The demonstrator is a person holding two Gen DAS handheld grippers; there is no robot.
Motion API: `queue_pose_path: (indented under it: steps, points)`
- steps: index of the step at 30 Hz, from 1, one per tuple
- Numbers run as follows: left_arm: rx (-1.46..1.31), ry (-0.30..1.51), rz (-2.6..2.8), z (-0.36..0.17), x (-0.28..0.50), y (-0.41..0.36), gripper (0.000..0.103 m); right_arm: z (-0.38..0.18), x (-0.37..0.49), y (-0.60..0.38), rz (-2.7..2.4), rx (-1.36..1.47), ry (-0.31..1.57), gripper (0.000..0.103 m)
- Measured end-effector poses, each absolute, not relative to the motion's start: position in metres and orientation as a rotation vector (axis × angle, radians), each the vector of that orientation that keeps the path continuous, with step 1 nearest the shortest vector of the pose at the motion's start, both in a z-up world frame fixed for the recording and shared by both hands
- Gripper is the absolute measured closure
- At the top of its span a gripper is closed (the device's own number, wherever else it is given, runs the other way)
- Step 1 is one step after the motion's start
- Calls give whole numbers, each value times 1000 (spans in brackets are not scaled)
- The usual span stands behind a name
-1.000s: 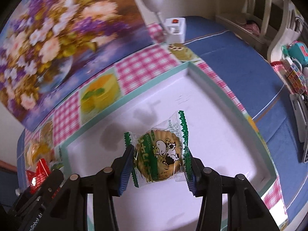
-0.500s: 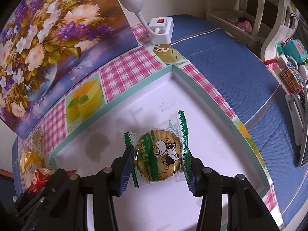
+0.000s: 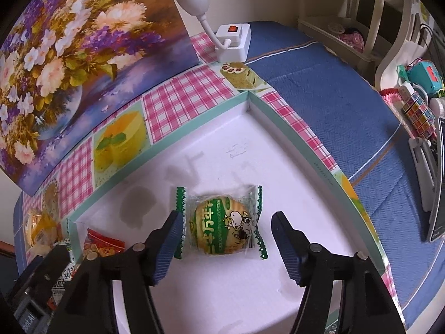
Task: Organize snacks
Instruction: 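Open the left tool dropping the red bag while the right tool releases the cookie into the tray, then move both open tools back to the snack pile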
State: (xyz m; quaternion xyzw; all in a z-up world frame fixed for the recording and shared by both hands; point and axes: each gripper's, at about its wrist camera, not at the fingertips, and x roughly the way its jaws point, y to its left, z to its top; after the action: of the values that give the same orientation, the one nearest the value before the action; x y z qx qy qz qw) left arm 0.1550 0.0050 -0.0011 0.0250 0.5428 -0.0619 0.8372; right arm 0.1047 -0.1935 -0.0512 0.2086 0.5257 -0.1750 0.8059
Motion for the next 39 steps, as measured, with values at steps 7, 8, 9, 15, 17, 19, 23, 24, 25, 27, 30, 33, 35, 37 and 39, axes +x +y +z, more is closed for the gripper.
queue_pose_path:
  steps: [7,8,9,15,17,19,23,24,25,27,30,33,35,37,39]
  points:
    - [29,1101,-41,2,153,32,0,-49,103,-184,-356,413,1128,7]
    - [31,1093,-26,2,152,36,0,-48,103,-182,-352,408,1128,1]
    - [33,1087,-17,3,151,39,0,-47,102,-179,-346,403,1126,0]
    - [64,1052,64,8,145,70,0,-44,98,-164,-312,358,1126,0]
    - [62,1053,88,11,142,82,0,-43,95,-159,-308,334,1131,0]
    - [55,1058,110,15,139,96,0,-44,92,-156,-303,321,1137,0]
    - [69,1075,168,21,134,122,0,-40,89,-150,-296,318,1136,0]
    - [73,1076,177,22,133,126,0,-38,88,-149,-296,314,1131,0]
    - [79,1076,191,24,131,133,0,-34,87,-147,-295,308,1122,0]
    - [78,1073,217,29,127,148,0,-27,85,-142,-291,304,1108,0]
    - [58,1066,248,35,121,170,0,-16,83,-132,-268,305,1081,0]
    - [28,1061,290,40,114,195,0,-5,82,-118,-236,305,1060,0]
    - [16,1059,319,43,110,209,0,2,82,-105,-204,309,1050,0]
    - [0,1057,345,44,107,223,0,7,81,-91,-172,305,1047,0]
    - [-21,1054,367,45,104,236,0,10,82,-78,-145,292,1049,0]
